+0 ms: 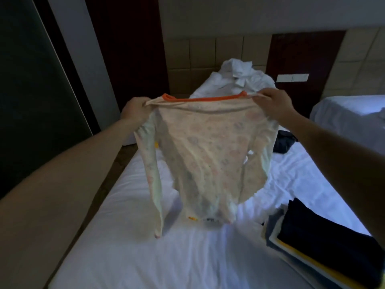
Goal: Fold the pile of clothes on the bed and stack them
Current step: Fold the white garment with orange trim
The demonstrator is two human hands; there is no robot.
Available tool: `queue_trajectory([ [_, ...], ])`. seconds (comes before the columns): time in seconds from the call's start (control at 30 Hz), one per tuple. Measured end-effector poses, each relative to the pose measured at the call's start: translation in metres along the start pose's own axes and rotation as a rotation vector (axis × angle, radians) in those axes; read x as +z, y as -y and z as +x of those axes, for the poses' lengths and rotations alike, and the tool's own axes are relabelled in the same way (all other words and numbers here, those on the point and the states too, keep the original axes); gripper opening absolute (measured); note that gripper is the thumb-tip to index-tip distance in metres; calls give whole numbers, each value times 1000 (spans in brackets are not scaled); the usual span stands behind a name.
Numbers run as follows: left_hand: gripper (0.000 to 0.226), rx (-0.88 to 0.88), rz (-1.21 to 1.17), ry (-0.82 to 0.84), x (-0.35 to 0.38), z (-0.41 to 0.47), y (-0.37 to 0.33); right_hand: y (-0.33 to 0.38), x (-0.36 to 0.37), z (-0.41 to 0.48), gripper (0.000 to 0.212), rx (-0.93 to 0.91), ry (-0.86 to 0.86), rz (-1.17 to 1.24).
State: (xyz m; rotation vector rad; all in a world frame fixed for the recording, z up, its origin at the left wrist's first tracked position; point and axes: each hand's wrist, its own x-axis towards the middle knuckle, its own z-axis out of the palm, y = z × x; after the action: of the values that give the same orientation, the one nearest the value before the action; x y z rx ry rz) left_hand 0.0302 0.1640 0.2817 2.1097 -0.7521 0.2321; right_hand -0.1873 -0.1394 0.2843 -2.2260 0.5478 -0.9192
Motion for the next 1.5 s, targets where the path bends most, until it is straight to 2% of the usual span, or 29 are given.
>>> queue_trajectory([
  [0.13,17,82,15,-137,-6,7,-15,20,-14,9,22,-52,-134,-13],
  [0.23,15,151,33,-148,-7,-12,-9,23,-14,-15,23,-76,-132,-53],
  [0.33,17,177,187,6,5,-53,15,0,0,-64,23,-24,-64,-107],
  [0.43,23,82,310,228,29,-110,51,-38,30,-127,28,48,102,-240],
  [0.53,24,-41,307,424,59,-174,94,-77,61,-196,31,159,283,-313],
  [0.67,22,-166,277,630,94,-267,147,-126,94,-284,24,175,497,-392],
  [0.77,15,-290,280,755,119,-332,187,-160,114,-351,25,280,634,-368],
  [0.83,22,-343,315,766,132,-366,197,-171,121,-383,25,257,699,-415],
  [0.9,40,-337,344,748,140,-387,199,-180,125,-400,30,136,665,-451],
  [0.93,43,-320,364,734,142,-393,201,-180,125,-404,33,157,722,-498],
  [1.0,38,-310,395,711,143,-399,202,-179,126,-408,51,229,856,-545],
  [1.03,37,-317,405,701,143,-398,205,-180,128,-408,63,239,860,-531],
  [1.07,37,-331,400,692,142,-396,207,-179,130,-405,63,247,846,-527],
  [1.13,37,-332,387,696,138,-390,211,-180,136,-399,38,227,878,-557],
  [1.17,36,-327,396,716,137,-387,212,-183,139,-398,33,222,925,-558],
  [1.3,36,-381,406,836,135,-382,216,-184,147,-390,35,211,1074,-629],
  [1.37,42,-485,257,861,132,-378,214,-179,155,-383,32,231,1112,-582],
  [1.43,22,-575,-27,670,134,-369,215,-175,167,-372,31,265,1079,-505],
  [1.47,11,-595,-124,508,135,-361,215,-171,174,-365,31,285,1032,-476],
  [1.5,10,-622,-134,354,137,-351,218,-170,183,-360,31,296,985,-436],
])
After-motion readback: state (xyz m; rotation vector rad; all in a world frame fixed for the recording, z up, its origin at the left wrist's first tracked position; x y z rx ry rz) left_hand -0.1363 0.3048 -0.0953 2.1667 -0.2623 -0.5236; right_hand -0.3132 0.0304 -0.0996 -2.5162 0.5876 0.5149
